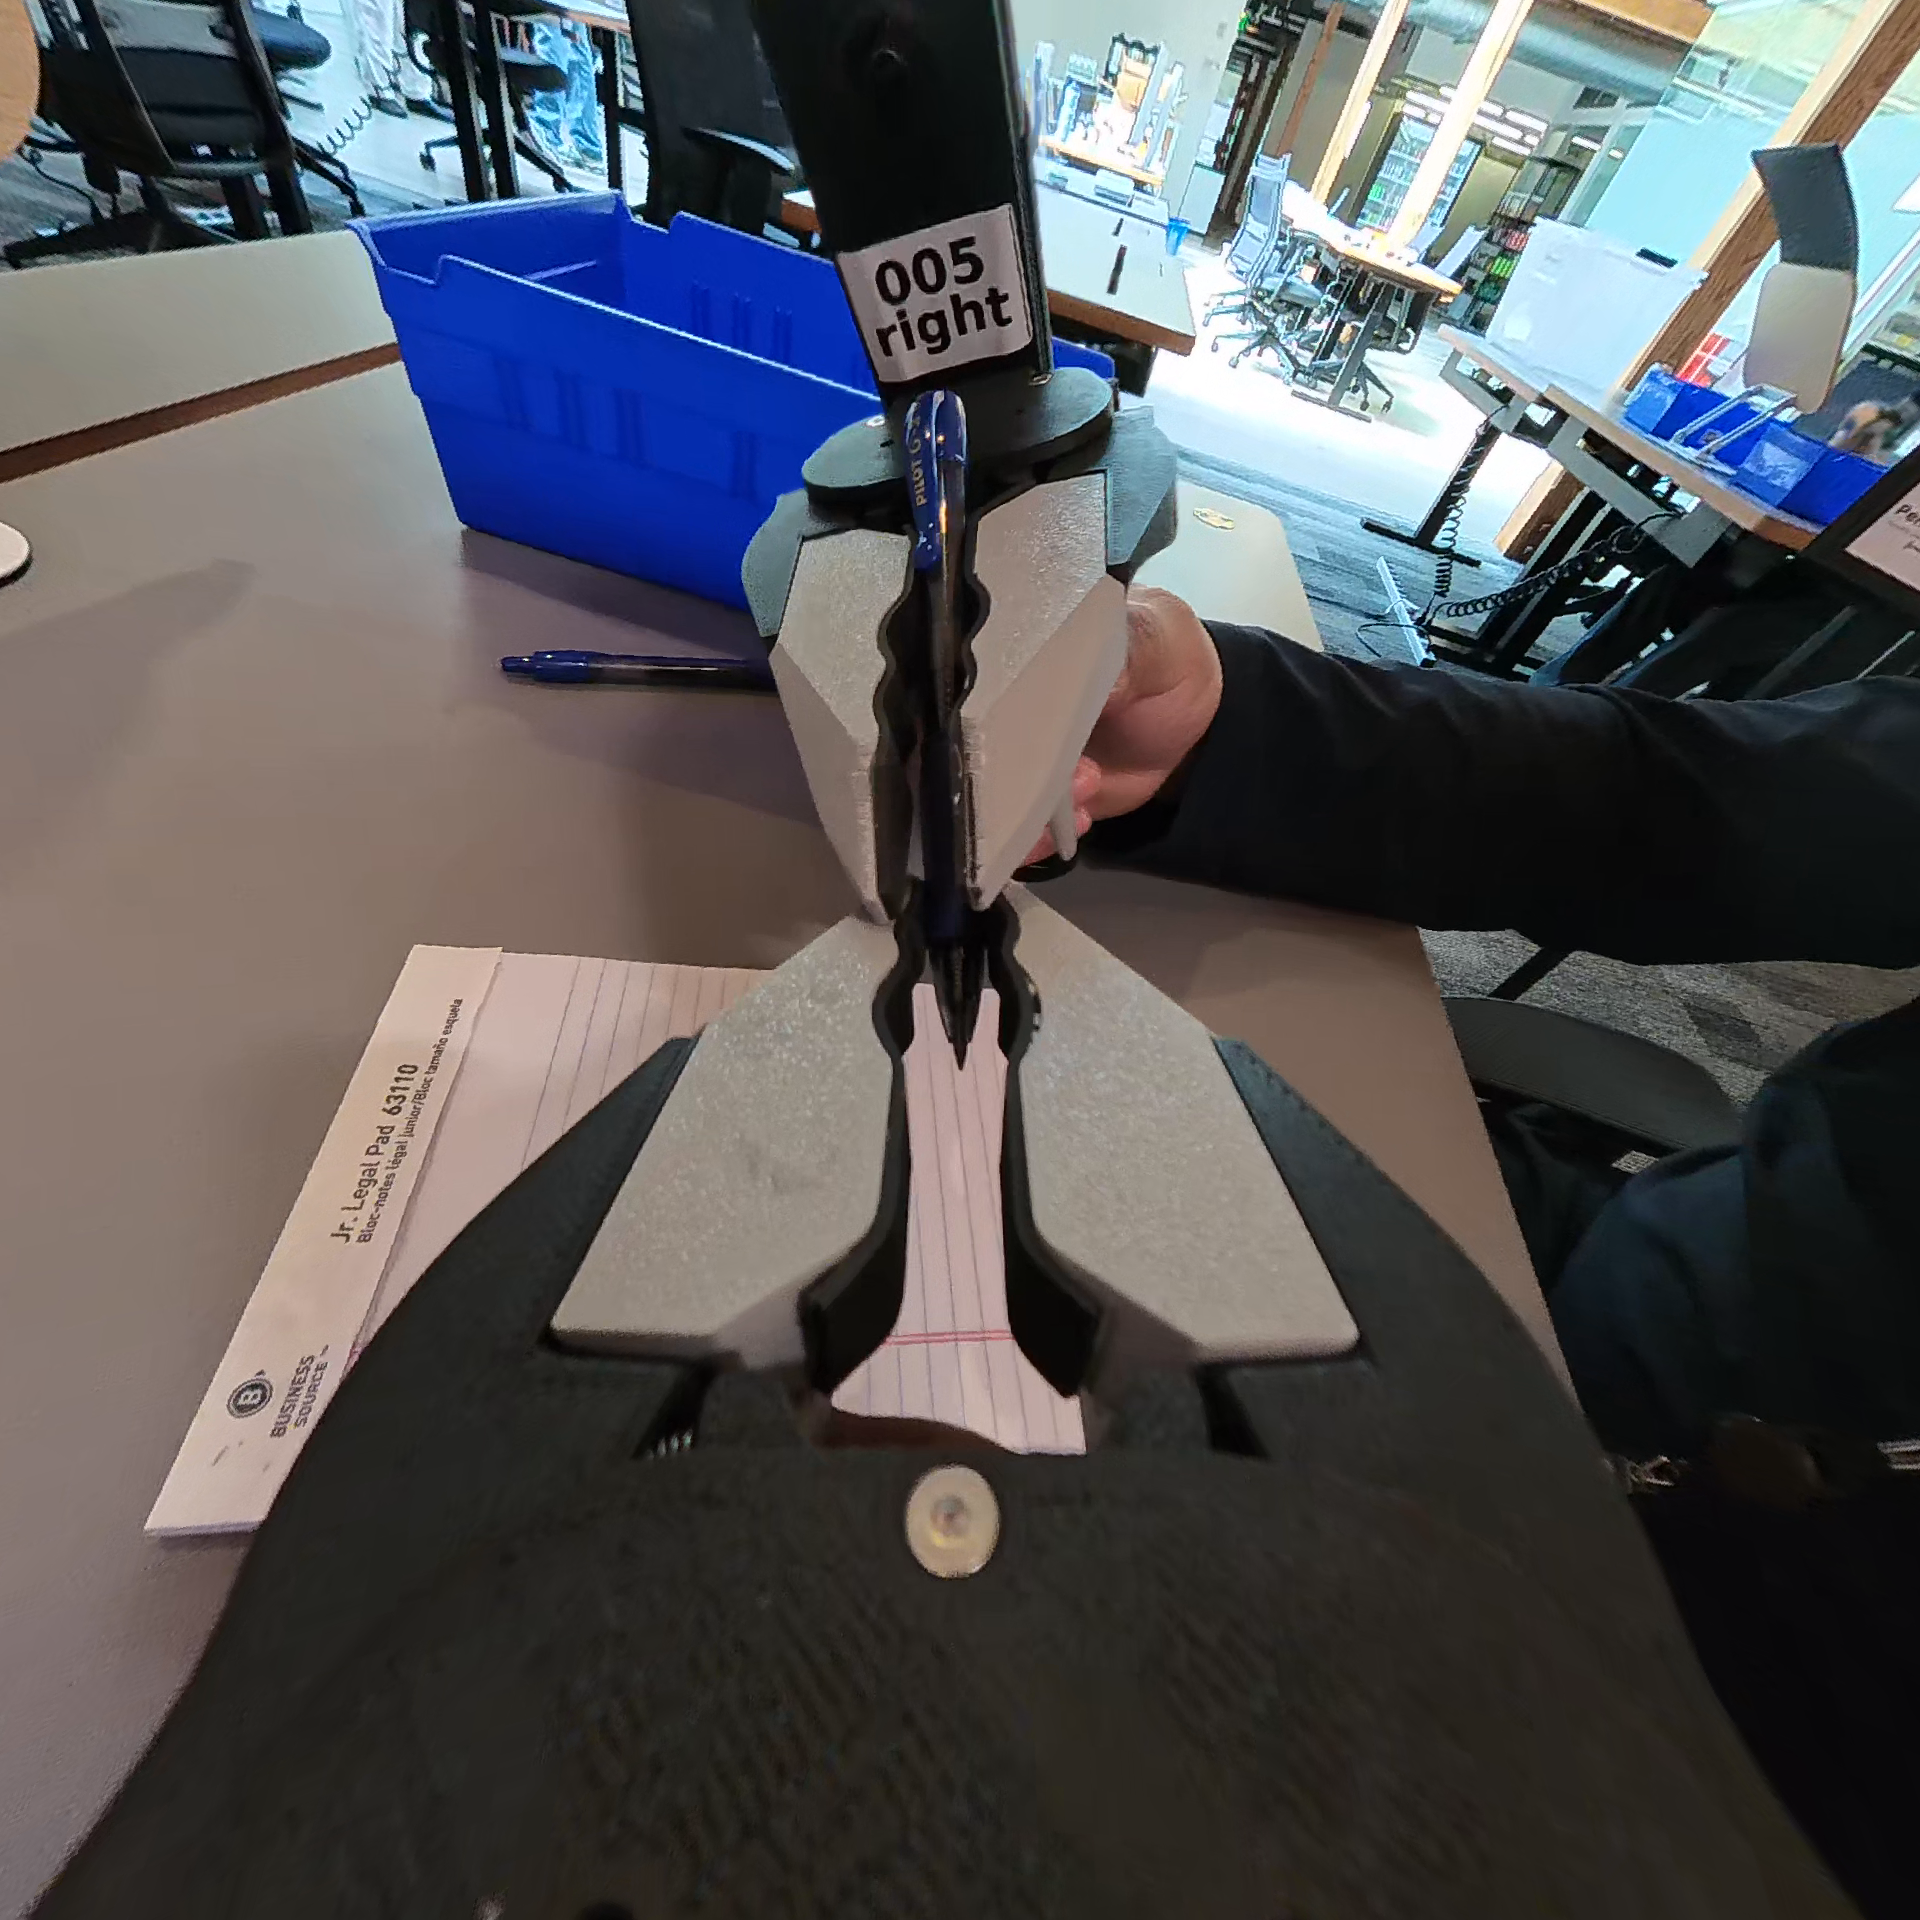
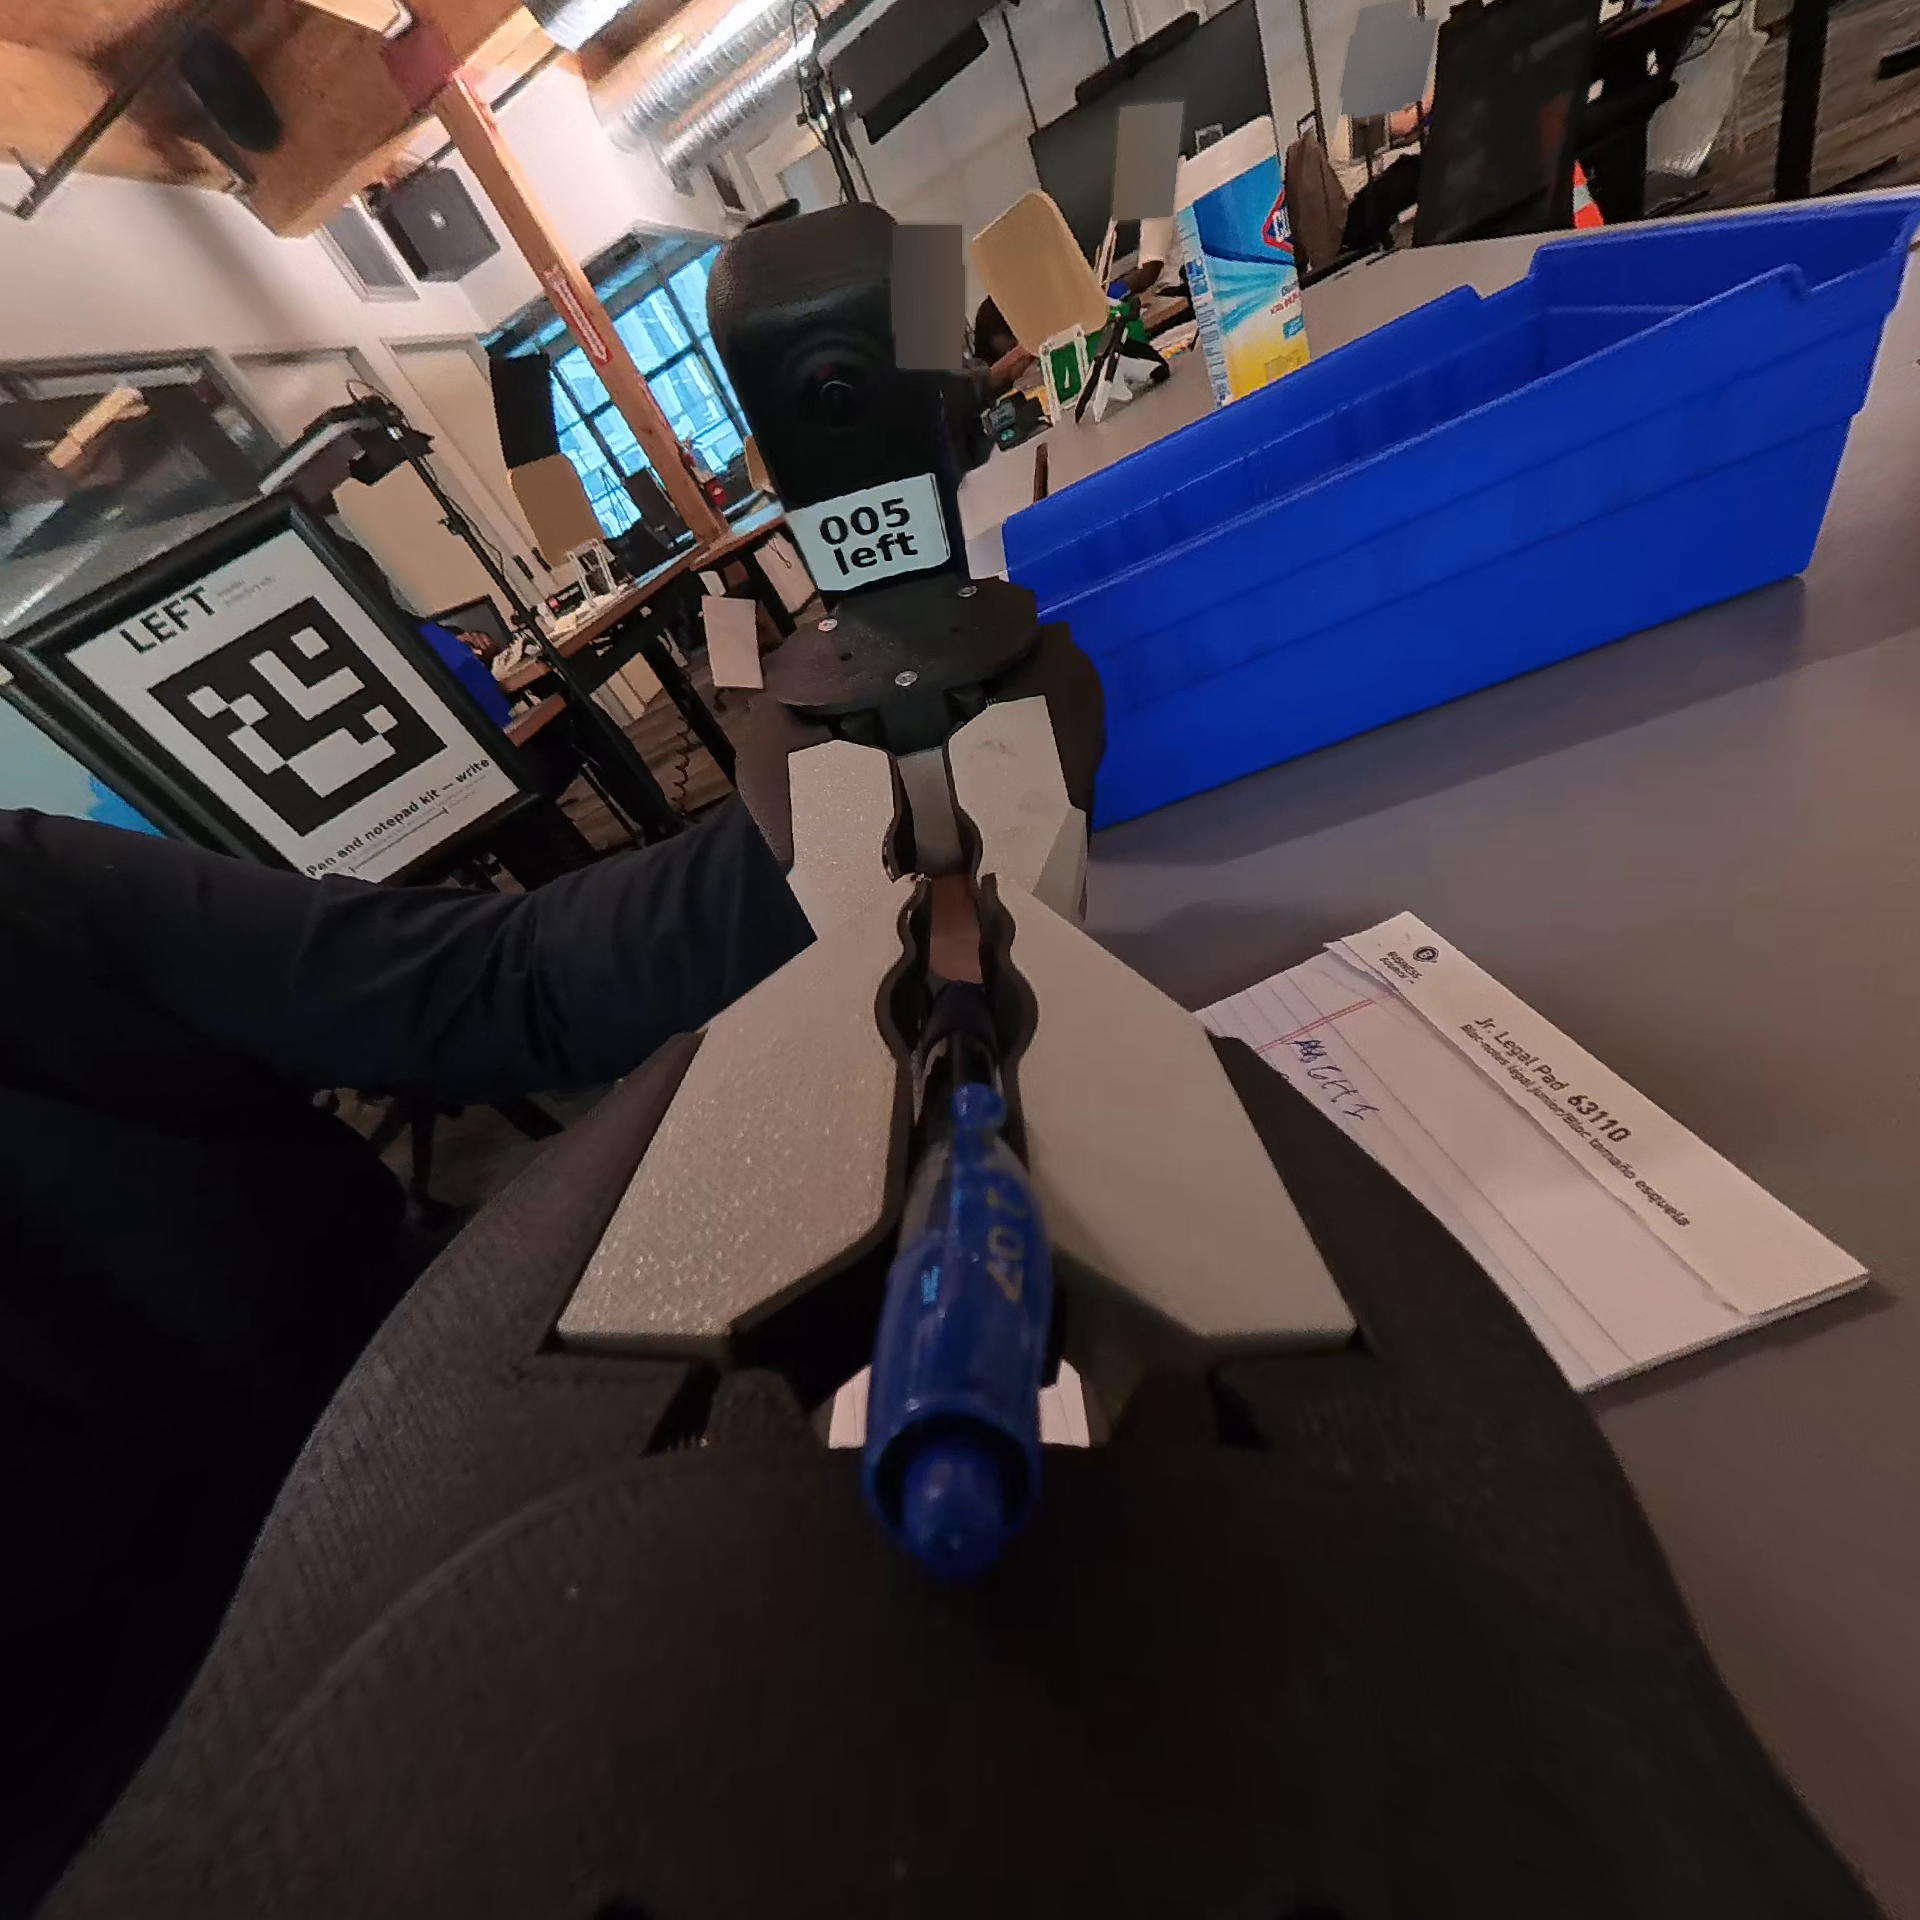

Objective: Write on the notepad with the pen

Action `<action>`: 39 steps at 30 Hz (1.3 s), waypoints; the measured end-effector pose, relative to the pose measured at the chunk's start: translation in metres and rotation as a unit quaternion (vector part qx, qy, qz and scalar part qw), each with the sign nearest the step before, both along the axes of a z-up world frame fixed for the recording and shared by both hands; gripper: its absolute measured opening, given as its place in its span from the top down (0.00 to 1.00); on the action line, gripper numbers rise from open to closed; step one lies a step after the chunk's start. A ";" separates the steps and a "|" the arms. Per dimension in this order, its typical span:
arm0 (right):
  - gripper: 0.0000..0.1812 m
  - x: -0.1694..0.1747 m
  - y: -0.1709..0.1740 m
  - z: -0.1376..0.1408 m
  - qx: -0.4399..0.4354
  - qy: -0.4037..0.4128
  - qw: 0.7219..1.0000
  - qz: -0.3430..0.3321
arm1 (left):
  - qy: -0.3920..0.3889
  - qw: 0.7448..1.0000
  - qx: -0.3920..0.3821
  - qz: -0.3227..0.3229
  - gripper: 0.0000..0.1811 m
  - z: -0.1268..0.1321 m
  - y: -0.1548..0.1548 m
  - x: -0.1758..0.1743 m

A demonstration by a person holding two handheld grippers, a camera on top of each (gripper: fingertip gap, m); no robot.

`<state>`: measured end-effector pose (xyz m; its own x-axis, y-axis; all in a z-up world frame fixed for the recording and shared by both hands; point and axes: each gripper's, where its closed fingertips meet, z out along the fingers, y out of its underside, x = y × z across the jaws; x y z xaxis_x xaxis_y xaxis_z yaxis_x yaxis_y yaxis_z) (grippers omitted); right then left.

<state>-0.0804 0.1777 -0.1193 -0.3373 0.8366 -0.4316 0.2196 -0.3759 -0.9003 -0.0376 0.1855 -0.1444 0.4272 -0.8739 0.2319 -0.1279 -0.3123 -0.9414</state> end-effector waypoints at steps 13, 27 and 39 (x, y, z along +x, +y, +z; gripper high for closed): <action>0.97 0.002 0.043 -0.021 0.012 -0.058 0.992 -0.110 | 0.000 0.986 -0.079 0.146 0.95 -0.012 0.037 -0.057; 0.97 -0.025 0.024 -0.055 0.085 -0.123 0.983 -0.106 | 0.141 0.969 -0.128 0.159 1.00 -0.067 0.035 -0.068; 0.97 -0.005 0.029 -0.017 0.007 -0.044 0.996 -0.082 | 0.036 0.990 -0.130 0.052 0.78 -0.033 0.007 -0.046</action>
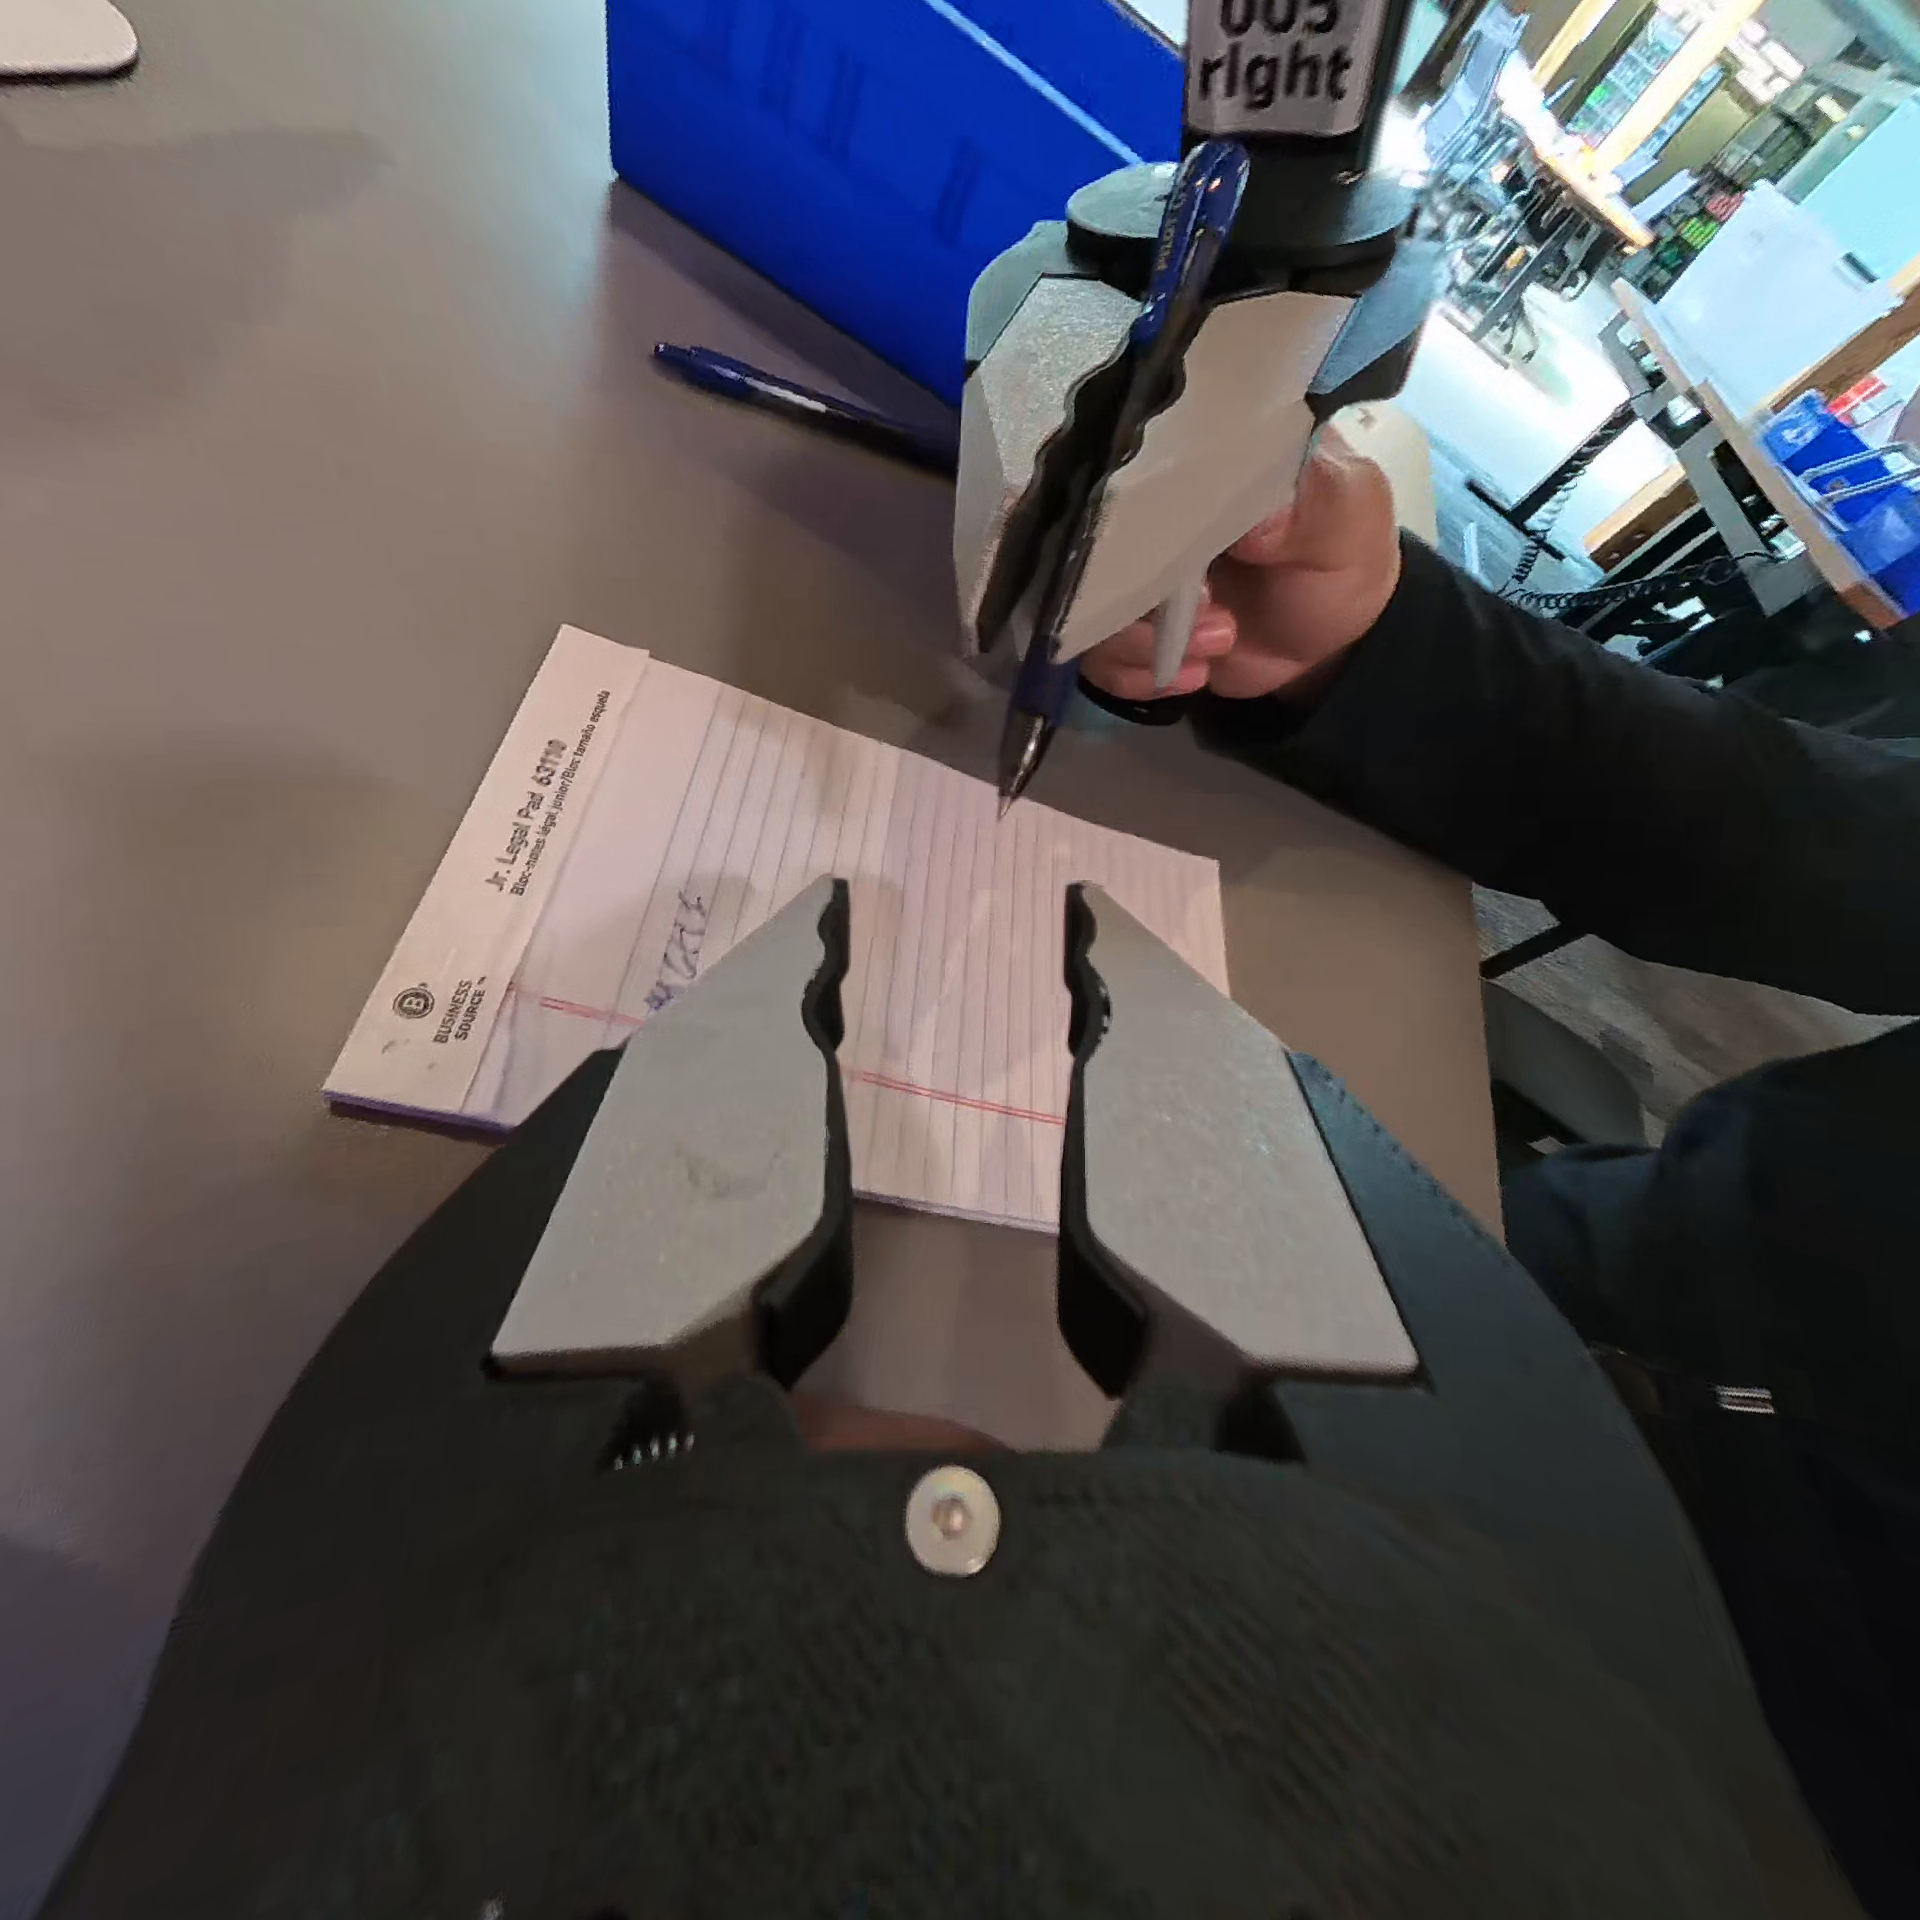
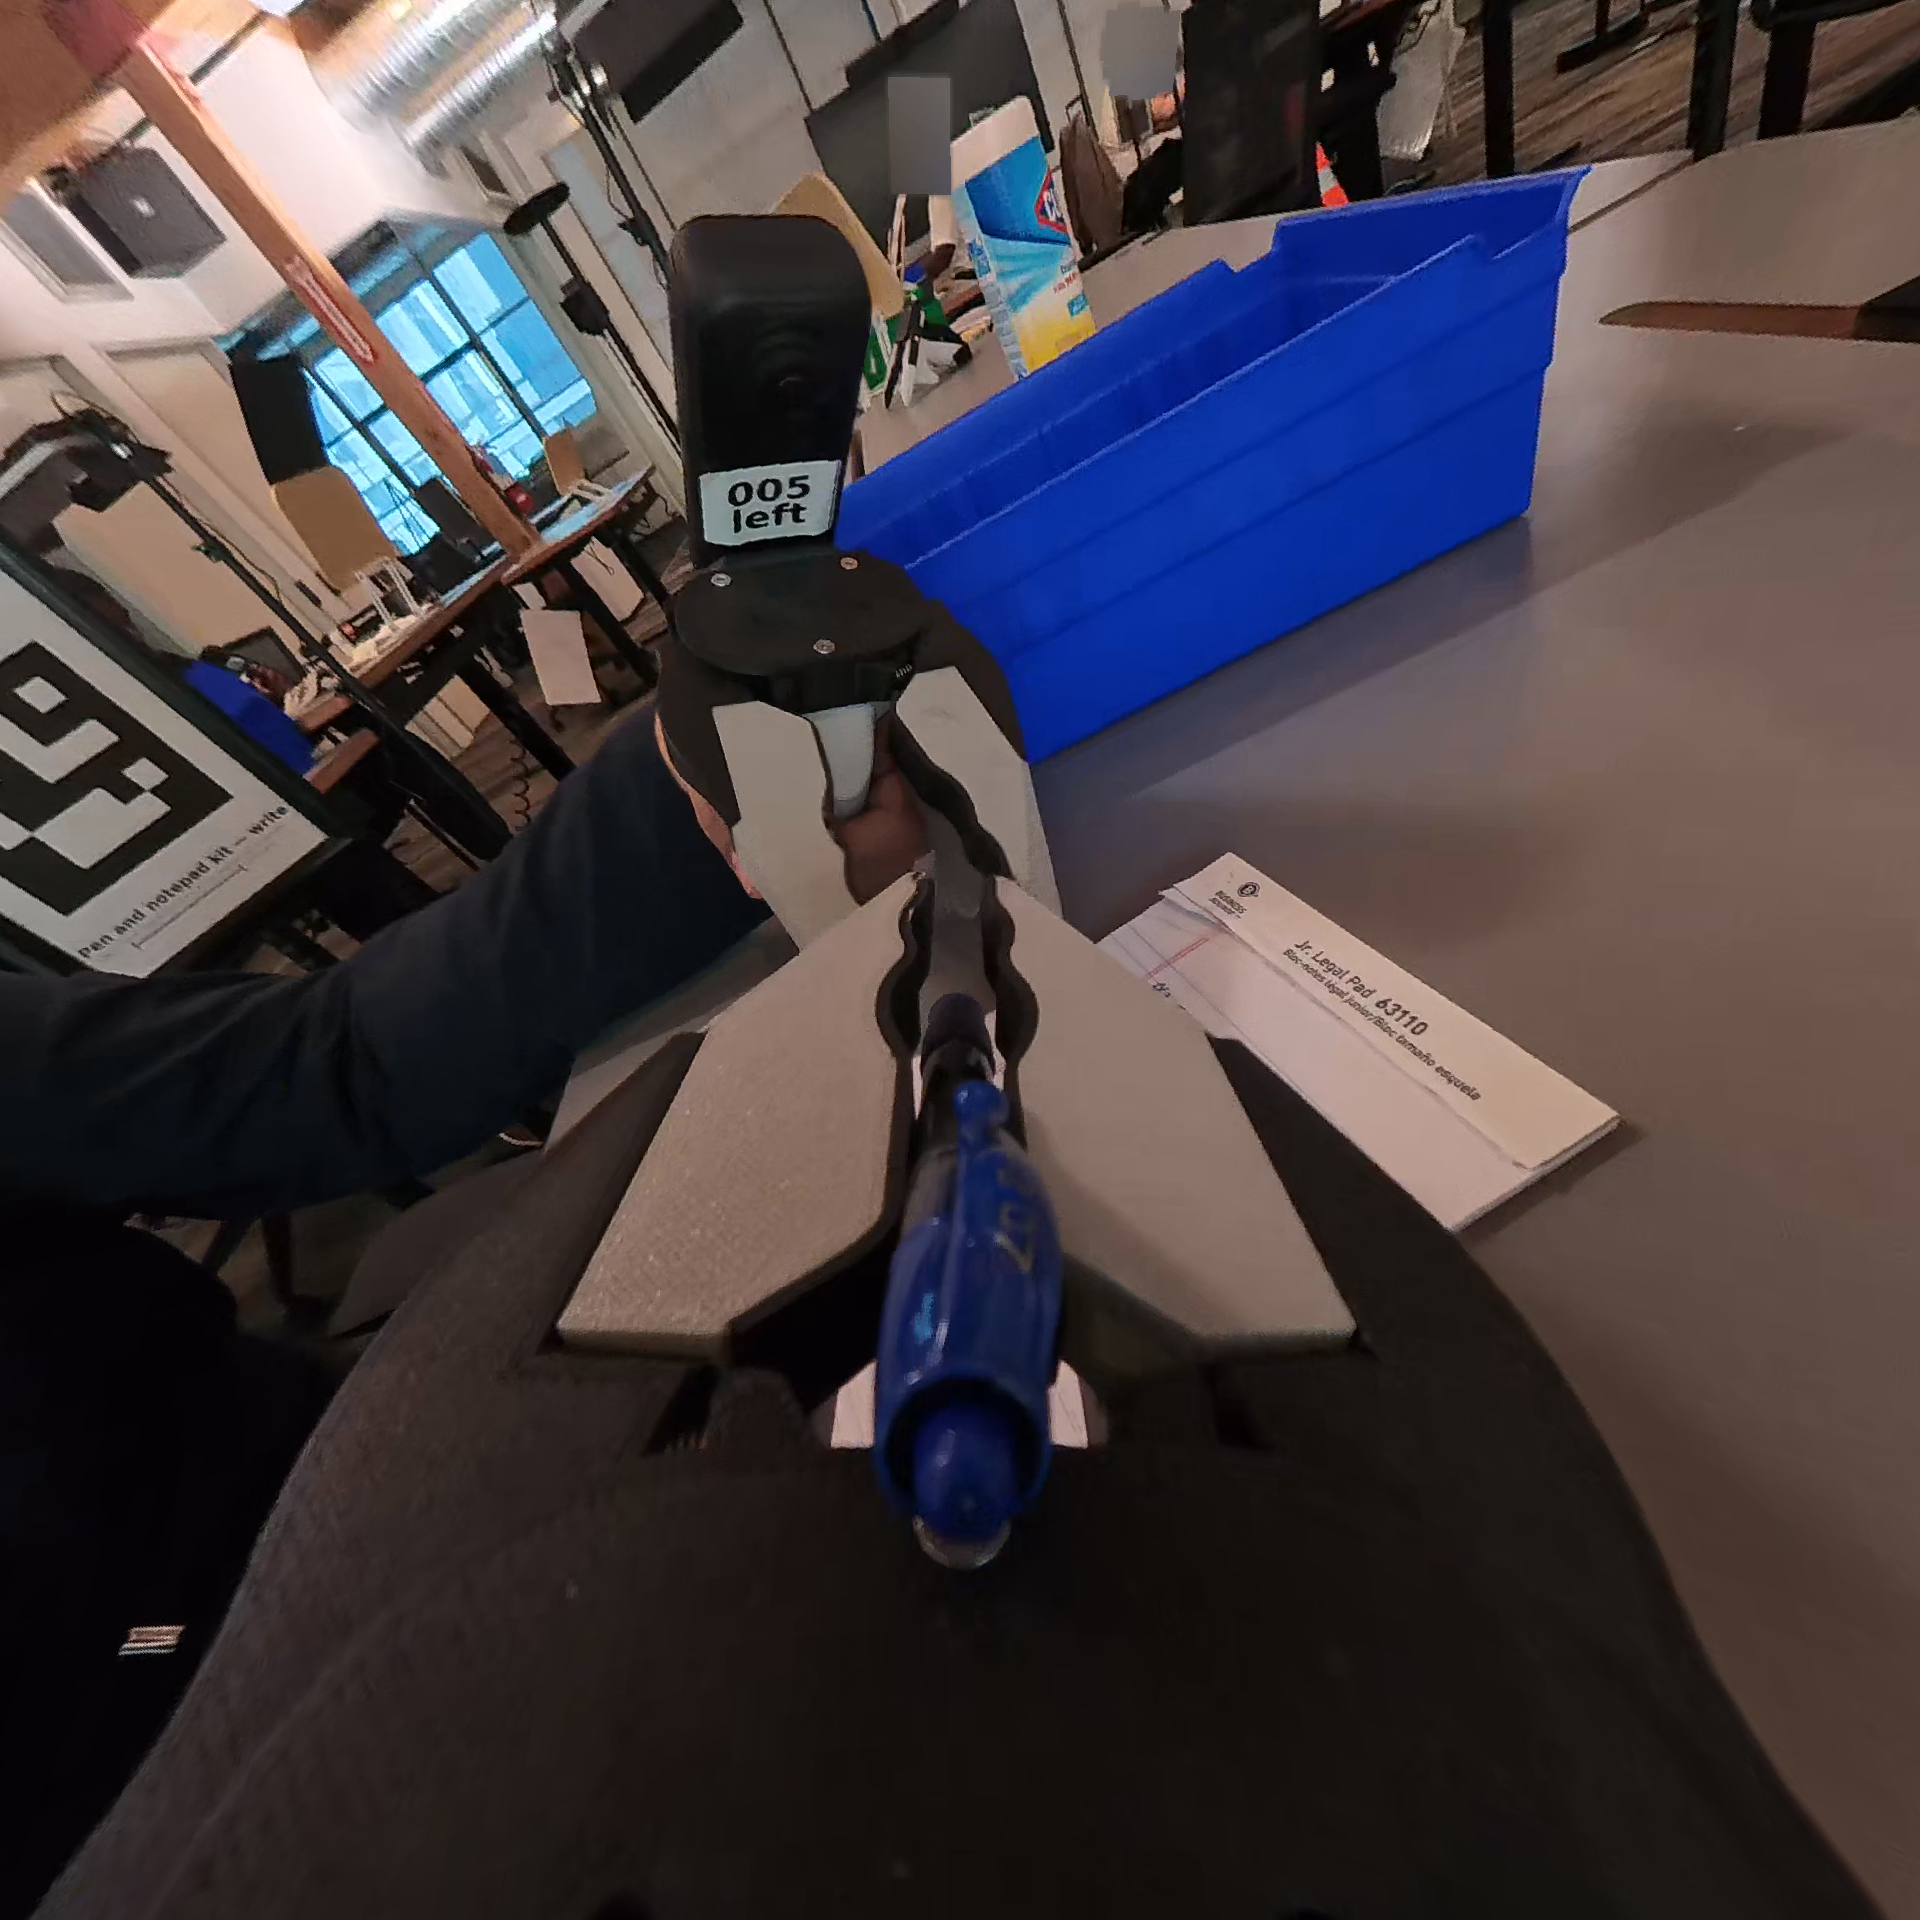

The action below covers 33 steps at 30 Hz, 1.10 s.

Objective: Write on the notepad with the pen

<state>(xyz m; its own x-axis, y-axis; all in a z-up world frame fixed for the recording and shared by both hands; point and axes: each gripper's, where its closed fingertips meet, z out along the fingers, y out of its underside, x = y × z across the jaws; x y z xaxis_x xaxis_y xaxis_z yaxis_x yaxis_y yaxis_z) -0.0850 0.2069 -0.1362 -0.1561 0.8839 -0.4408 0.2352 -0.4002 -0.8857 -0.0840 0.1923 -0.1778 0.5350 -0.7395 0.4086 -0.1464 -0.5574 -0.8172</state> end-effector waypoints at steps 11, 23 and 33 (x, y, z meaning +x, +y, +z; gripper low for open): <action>0.97 -0.008 -0.024 0.007 0.018 0.019 0.999 0.041 | -0.021 0.995 0.074 -0.057 0.97 0.016 -0.009 0.029; 0.95 -0.003 -0.028 0.006 0.014 0.016 0.998 0.066 | -0.036 0.994 0.090 -0.052 0.97 0.026 -0.009 0.025; 0.96 -0.003 -0.024 0.007 0.007 0.018 0.998 0.058 | -0.045 0.995 0.082 -0.040 0.97 0.028 -0.005 0.024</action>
